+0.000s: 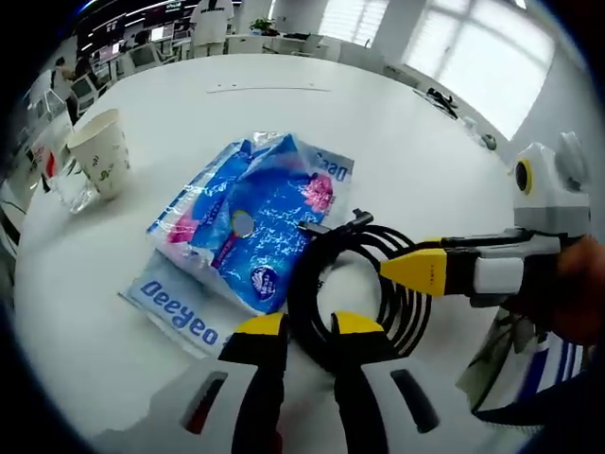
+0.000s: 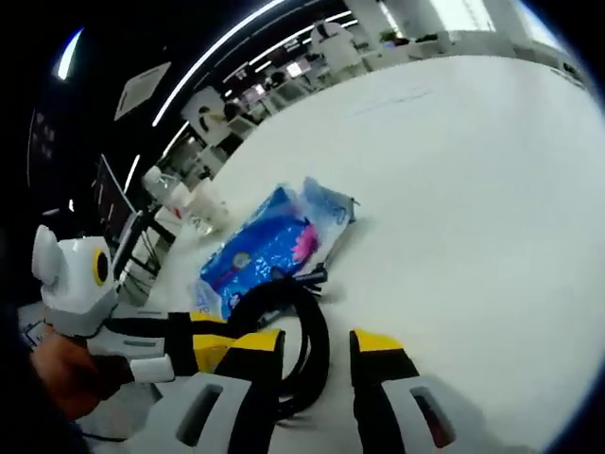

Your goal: Arrange the tabletop items into an orderly group along one side of the table until the central work area is clear of visible clutter.

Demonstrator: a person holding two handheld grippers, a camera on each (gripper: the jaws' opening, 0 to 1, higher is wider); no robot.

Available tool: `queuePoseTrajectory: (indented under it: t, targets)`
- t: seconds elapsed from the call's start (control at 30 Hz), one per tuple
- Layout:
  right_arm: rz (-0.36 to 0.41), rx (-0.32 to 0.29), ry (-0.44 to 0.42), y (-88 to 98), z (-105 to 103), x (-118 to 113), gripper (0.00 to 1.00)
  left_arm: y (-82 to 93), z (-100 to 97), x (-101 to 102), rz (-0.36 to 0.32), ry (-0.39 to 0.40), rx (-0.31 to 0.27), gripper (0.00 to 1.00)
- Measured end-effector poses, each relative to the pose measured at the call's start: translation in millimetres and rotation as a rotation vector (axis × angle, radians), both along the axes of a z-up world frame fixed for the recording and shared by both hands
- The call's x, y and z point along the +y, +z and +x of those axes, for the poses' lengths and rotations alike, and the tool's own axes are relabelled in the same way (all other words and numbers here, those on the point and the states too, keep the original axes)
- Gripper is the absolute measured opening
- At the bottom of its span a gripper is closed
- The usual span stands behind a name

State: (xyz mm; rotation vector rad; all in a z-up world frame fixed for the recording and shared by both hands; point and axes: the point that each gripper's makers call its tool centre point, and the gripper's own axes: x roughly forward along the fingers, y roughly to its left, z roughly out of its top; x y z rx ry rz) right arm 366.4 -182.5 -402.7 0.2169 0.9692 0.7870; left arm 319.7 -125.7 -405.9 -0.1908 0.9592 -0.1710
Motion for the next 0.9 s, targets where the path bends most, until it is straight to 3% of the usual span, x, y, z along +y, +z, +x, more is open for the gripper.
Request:
queuePoseTrajectory:
  t: [0.1, 0.13, 0.23, 0.27, 0.37, 0.43, 0.53, 0.9]
  targets:
    - [-0.048, -0.018, 0.051, -0.9, -5, 4, 0.25, 0.7, -0.9, -1, -0.001, 0.002, 0.000, 0.15]
    - [-0.106, -0.065, 0.093, -2.3, -2, 4, 0.24, 0.2, -0.5, 0, -0.002, 0.003, 0.000, 0.14]
    - [-0.191, -0.101, 0.154, -9.7, -4, 3, 0.17, -0.1, -0.5, 0, -0.003, 0.006, 0.000, 0.13]
    - [-0.190, -0.127, 0.161, -9.5, -1, 4, 0.16, 0.2, -0.6, 0, -0.004, 0.007, 0.000, 0.12]
    - [-0.179, -0.081, 0.094, -7.7, -4, -1, 0.09, 0.7, -1.1, 0, -0.006, 0.006, 0.004, 0.10]
    - [-0.170, -0.083, 0.089, -6.5, -1, -3, 0.07, 1.5, -1.6, 1, -0.009, 0.015, 0.007, 0.08]
    - [-0.169, -0.104, 0.110, -3.9, -1, -4, 0.05, 3.5, 0.0, 1, -0.033, 0.040, 0.014, 0.07]
    - [-0.126, -0.121, 0.053, 7.6, 8, -26, 0.03, 11.3, 14.6, -18, -0.102, 0.036, -0.022, 0.05]
